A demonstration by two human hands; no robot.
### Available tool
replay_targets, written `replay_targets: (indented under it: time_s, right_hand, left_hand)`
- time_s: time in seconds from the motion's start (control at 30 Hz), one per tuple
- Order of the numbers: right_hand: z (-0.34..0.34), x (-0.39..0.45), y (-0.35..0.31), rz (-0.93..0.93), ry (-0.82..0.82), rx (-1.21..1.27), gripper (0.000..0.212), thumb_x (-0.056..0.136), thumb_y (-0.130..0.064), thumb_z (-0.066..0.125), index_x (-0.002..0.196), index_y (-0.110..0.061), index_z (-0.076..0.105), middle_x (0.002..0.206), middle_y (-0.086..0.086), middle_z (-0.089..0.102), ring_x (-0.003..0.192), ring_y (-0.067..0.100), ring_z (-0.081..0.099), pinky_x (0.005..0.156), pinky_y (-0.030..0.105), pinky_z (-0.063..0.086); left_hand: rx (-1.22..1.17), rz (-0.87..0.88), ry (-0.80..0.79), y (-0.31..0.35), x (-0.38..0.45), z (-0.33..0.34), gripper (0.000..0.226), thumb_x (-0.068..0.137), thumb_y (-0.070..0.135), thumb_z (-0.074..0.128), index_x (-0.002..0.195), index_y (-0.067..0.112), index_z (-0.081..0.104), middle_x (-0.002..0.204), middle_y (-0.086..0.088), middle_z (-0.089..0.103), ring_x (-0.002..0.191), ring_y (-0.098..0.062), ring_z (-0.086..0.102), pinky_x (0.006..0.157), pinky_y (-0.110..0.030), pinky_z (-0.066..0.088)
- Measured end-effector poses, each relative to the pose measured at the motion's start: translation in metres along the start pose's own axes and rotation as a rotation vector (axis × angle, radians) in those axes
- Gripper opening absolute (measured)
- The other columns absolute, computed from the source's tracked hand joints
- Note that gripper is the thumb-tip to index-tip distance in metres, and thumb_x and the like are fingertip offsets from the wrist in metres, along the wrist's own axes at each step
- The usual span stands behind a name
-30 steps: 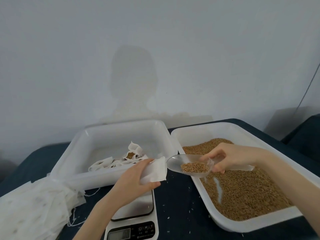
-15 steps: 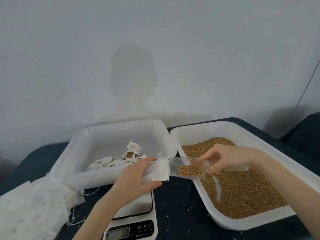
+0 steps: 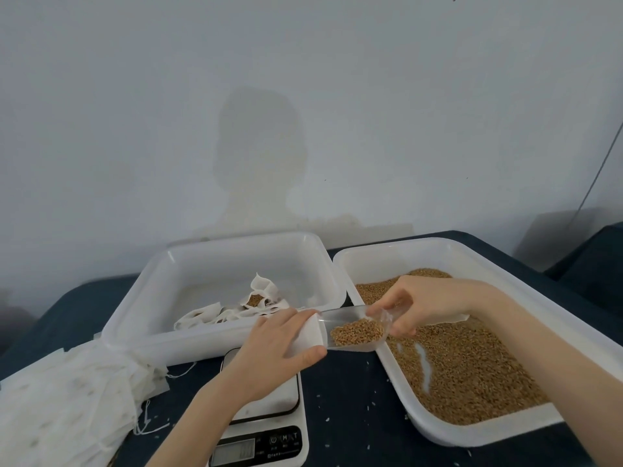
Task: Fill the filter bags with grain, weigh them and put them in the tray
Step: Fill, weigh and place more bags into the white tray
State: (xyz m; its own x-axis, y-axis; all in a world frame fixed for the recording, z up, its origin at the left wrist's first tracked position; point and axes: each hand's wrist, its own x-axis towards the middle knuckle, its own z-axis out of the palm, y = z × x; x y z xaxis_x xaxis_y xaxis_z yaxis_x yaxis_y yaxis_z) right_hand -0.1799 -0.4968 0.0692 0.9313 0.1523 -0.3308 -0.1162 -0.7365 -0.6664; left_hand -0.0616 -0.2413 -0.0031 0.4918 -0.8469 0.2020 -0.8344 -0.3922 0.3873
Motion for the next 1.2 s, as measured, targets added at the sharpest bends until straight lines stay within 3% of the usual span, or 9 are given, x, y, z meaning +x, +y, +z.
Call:
replay_targets:
  time_s: [0.1, 0.27, 0.37, 0.47, 0.63, 0.8, 0.97, 1.1, 1.2]
  right_hand:
    - [-0.001, 0.002, -0.001, 0.015, -0.029, -0.025, 0.029, 0.074, -0.034, 0.070, 0.086, -0.008, 0.070, 0.120, -0.032, 0.061, 0.065, -0.011, 0.058, 0.082, 0.028, 0.053]
    - [-0.002, 0.006, -0.005, 0.027, -0.042, -0.060, 0.030, 0.082, -0.024, 0.069, 0.086, 0.005, 0.063, 0.126, -0.026, 0.059, 0.066, -0.016, 0.058, 0.071, 0.015, 0.049]
    - [-0.005, 0.008, -0.016, 0.045, -0.009, -0.106, 0.018, 0.085, -0.017, 0.069, 0.089, 0.001, 0.066, 0.125, -0.017, 0.062, 0.056, -0.010, 0.053, 0.064, 0.014, 0.047]
    - [-0.009, 0.008, -0.033, 0.056, 0.058, -0.252, 0.021, 0.082, -0.020, 0.072, 0.103, -0.020, 0.073, 0.085, -0.016, 0.071, 0.053, -0.008, 0.051, 0.068, 0.016, 0.043]
    - [-0.020, 0.011, -0.057, 0.108, 0.124, -0.406, 0.026, 0.078, -0.030, 0.076, 0.104, -0.026, 0.075, 0.097, -0.011, 0.074, 0.094, 0.005, 0.066, 0.094, 0.030, 0.051]
    - [-0.027, 0.016, -0.084, 0.122, 0.144, -0.551, 0.026, 0.076, -0.033, 0.077, 0.101, -0.024, 0.076, 0.068, -0.037, 0.063, 0.083, 0.000, 0.065, 0.065, 0.015, 0.046]
    - [-0.033, 0.018, -0.119, 0.169, 0.193, -0.829, 0.035, 0.067, -0.041, 0.080, 0.100, -0.029, 0.075, 0.088, -0.019, 0.066, 0.076, -0.001, 0.057, 0.058, 0.023, 0.043]
    - [-0.031, 0.021, -0.145, 0.189, 0.222, -0.979, 0.033, 0.065, -0.037, 0.082, 0.096, -0.026, 0.076, 0.090, -0.010, 0.070, 0.064, 0.000, 0.053, 0.050, 0.021, 0.038]
    - [-0.029, 0.028, -0.159, 0.206, 0.226, -1.083, 0.034, 0.065, -0.035, 0.083, 0.094, -0.021, 0.076, 0.092, -0.004, 0.071, 0.068, 0.010, 0.059, 0.052, 0.022, 0.041]
  left_hand:
    - [-0.011, -0.002, -0.003, -0.001, -0.002, 0.001, 0.080, 0.076, 0.083, 0.016, 0.139, 0.037, 0.035, 0.115, 0.026, 0.036, 0.108, 0.006, 0.029, 0.097, -0.017, 0.016]
    - [-0.028, -0.060, -0.004, -0.004, -0.004, 0.001, 0.072, 0.077, 0.075, 0.028, 0.138, 0.038, 0.035, 0.129, 0.025, 0.029, 0.114, 0.004, 0.018, 0.103, -0.021, 0.012]
    - [-0.125, -0.145, -0.038, -0.005, -0.005, 0.004, 0.066, 0.082, 0.069, 0.045, 0.140, 0.041, 0.030, 0.126, 0.026, 0.033, 0.116, -0.003, 0.020, 0.099, -0.028, 0.024]
    - [-0.046, -0.139, -0.003, -0.006, -0.004, 0.011, 0.073, 0.080, 0.070, 0.049, 0.142, 0.040, 0.027, 0.130, 0.023, 0.037, 0.112, -0.001, 0.021, 0.096, -0.027, 0.026]
    - [-0.106, -0.169, 0.046, -0.007, -0.002, 0.019, 0.081, 0.075, 0.076, 0.044, 0.143, 0.036, 0.027, 0.136, 0.015, 0.042, 0.109, -0.002, 0.025, 0.092, -0.024, 0.025]
    - [-0.081, -0.154, 0.126, -0.003, 0.000, 0.020, 0.105, 0.057, 0.090, 0.021, 0.143, 0.031, 0.031, 0.132, 0.014, 0.044, 0.116, -0.007, 0.035, 0.090, -0.019, 0.021]
    - [-0.034, -0.168, 0.225, 0.004, 0.004, 0.022, 0.106, 0.058, 0.088, 0.021, 0.142, 0.025, 0.038, 0.131, 0.010, 0.053, 0.121, -0.010, 0.045, 0.098, -0.022, 0.028]
    - [-0.102, -0.126, 0.328, 0.008, 0.007, 0.025, 0.076, 0.072, 0.081, 0.038, 0.122, 0.024, 0.051, 0.102, 0.014, 0.058, 0.102, -0.013, 0.056, 0.081, -0.020, 0.031]
    - [-0.121, -0.155, 0.343, 0.011, 0.009, 0.026, 0.092, 0.066, 0.083, 0.030, 0.130, 0.019, 0.048, 0.110, 0.011, 0.057, 0.106, -0.013, 0.053, 0.082, -0.021, 0.029]
